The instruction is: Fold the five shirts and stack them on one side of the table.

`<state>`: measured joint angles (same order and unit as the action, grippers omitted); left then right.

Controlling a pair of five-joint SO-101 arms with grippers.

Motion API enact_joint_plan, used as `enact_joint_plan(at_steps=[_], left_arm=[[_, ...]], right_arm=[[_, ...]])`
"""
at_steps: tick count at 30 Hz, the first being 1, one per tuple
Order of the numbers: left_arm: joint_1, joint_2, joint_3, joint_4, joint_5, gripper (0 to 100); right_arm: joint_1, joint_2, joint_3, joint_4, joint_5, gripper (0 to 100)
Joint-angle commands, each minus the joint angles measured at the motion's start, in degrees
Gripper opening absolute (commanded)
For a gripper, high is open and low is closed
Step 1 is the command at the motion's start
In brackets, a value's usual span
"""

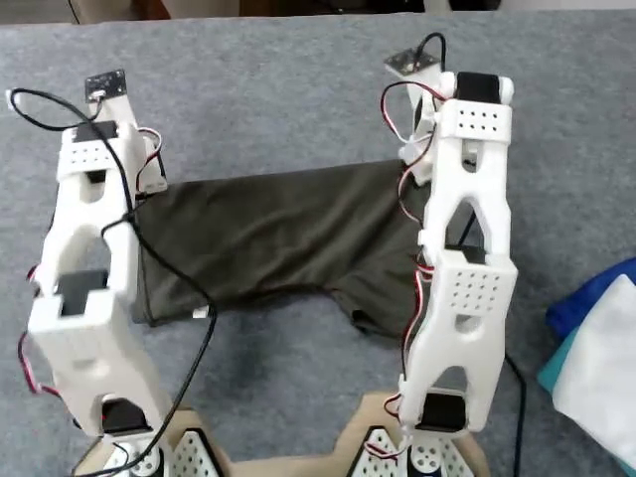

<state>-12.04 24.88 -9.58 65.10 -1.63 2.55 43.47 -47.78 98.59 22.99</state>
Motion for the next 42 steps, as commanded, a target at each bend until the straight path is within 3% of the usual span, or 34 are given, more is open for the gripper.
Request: enact_joint_plan(at_steps=[1, 10, 16, 20, 24, 28, 36, 42], left_arm=[[-0.4, 6.0, -9.9, -0.9, 0.4, 2], [-2.0, 16.3, -15.7, -0.2, 0.0, 2], [-2.4, 17.1, -19.0, 3.3, -1.6, 2], [-2.5, 17.1, -19.0, 3.4, -1.6, 2], [-2.1, 16.4, -20.6, 6.1, -1.6, 2], [-2.1, 16.4, -29.9, 15.6, -1.6, 2], [1.0, 16.4, -48.2, 36.0, -4.1, 2], [-2.4, 7.0, -41.8, 35.9, -4.2, 2]], right_arm=[[-0.3, -6.6, 10.6, -6.2, -0.1, 0.5], [3.5, -10.2, 35.9, -27.5, 1.0, 0.5], [8.7, -7.3, 32.9, -24.8, 2.5, 0.5], [8.1, -10.1, 32.4, -22.9, 5.5, 0.5], [4.4, -21.2, 32.9, -17.3, 6.7, 0.5], [1.5, -35.6, 35.8, -14.9, 9.8, 0.5], [1.4, -57.9, 55.1, -13.9, 20.9, 0.5], [3.1, -66.2, 72.7, -15.6, 27.7, 3.6]])
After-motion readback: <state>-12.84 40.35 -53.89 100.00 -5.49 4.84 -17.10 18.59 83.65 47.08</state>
